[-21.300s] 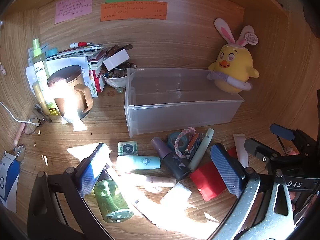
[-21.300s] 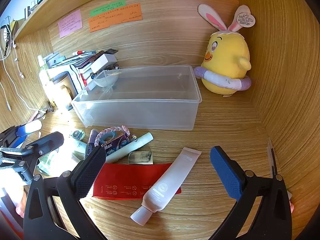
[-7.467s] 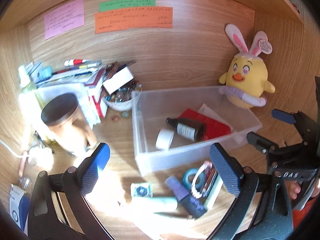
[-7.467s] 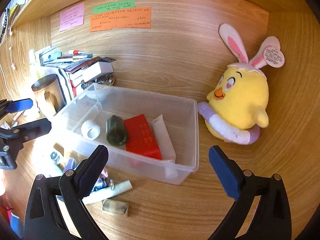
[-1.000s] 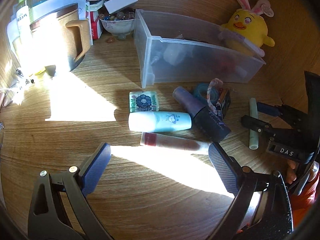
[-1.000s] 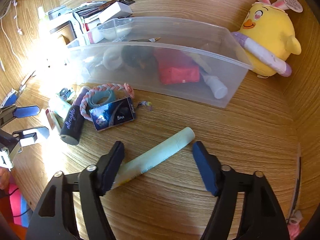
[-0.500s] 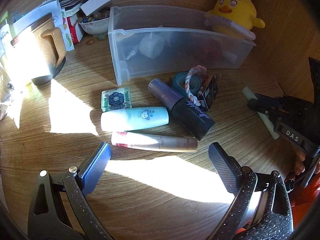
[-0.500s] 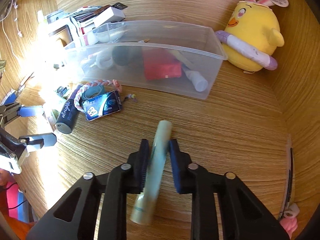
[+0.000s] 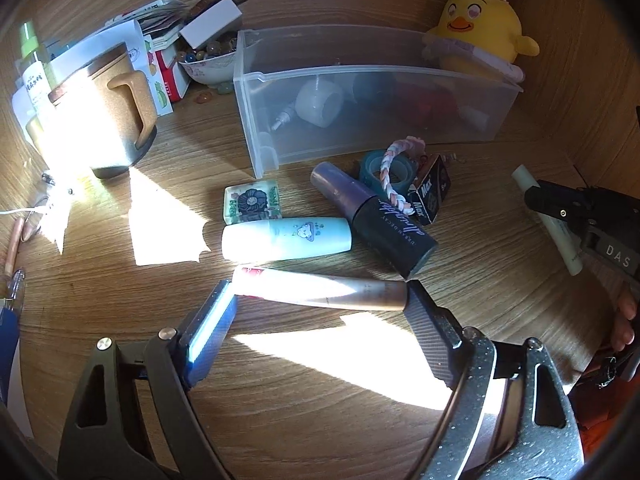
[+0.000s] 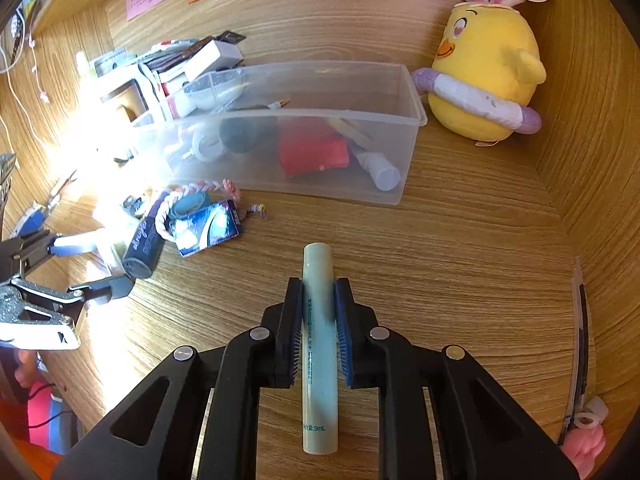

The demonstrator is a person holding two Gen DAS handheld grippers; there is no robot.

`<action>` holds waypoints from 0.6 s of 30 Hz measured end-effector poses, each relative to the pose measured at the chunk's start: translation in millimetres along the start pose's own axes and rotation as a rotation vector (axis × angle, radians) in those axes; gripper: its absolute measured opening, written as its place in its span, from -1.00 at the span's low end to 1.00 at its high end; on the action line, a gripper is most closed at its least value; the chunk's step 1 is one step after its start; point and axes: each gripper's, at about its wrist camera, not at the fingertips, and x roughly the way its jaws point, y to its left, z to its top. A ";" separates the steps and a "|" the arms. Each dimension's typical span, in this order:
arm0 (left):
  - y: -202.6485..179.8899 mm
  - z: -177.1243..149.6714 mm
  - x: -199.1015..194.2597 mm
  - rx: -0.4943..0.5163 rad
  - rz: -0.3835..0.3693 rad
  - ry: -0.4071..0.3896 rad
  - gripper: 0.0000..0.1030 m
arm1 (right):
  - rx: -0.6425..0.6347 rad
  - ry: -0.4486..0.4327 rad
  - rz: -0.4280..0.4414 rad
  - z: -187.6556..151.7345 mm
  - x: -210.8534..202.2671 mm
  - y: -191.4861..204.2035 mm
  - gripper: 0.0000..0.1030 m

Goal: Organize objects
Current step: 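Close left tool on the white-pink tube and lift it, then carry the tube and green stick over the clear box and open both tools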

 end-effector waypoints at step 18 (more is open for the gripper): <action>7.0 52.8 -44.9 -0.102 -0.038 -0.213 0.63 | 0.027 -0.168 0.043 38.6 -36.7 5.2 -0.72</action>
